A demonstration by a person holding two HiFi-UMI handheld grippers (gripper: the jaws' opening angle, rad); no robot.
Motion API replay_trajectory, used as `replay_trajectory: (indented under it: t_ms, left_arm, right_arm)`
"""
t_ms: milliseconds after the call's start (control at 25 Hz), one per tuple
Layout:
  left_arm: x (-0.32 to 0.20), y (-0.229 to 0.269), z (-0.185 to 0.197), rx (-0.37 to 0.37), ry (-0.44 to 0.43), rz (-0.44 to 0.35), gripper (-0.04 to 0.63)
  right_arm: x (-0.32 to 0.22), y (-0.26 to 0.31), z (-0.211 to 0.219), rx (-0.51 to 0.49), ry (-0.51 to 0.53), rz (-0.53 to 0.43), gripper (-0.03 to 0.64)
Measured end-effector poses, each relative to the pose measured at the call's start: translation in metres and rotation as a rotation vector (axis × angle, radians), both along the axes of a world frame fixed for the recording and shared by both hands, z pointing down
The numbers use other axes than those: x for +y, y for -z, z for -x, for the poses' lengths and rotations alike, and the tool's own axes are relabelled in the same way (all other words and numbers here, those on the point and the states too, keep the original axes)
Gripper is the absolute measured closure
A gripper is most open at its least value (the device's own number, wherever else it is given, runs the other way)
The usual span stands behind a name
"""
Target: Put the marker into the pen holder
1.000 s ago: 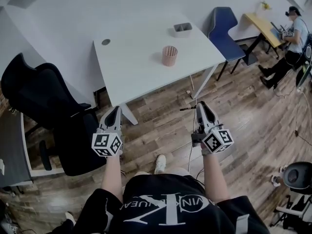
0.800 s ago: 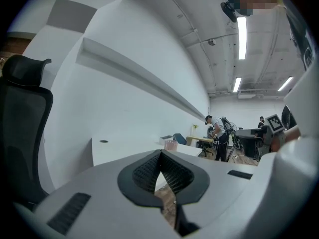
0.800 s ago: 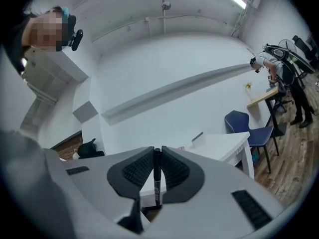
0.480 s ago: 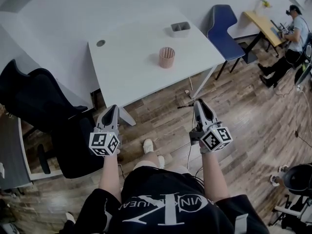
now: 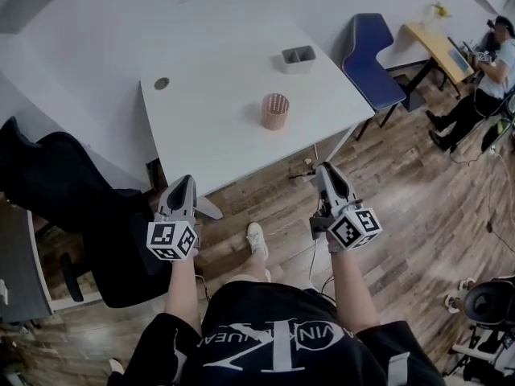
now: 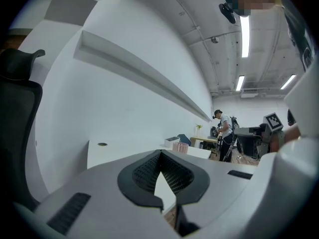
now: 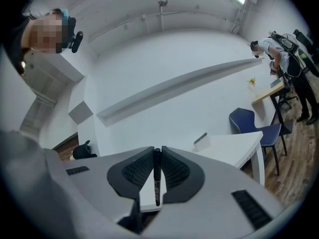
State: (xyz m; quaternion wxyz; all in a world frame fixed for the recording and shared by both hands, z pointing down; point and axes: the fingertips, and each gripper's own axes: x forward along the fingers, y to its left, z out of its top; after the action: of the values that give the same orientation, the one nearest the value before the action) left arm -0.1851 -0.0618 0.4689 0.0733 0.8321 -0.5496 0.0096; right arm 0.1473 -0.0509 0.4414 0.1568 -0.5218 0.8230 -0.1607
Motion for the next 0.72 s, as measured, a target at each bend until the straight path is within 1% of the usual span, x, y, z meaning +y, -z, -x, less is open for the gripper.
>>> replay_trajectory:
  t_ms: [440,720]
  left_arm:
    - [-0.081,0.008,-0.02,0.017,-0.008,-0.014,0.581]
    - [-0.124,0.009,-0.027,0.026,-0.025,-0.003,0.581]
  right_arm:
    - [-0.082,0.013,-0.006,0.011,0.018,-0.007,0.56]
    - [-0.123,0.026,0.001,0.03,0.034,-0.023,0.56]
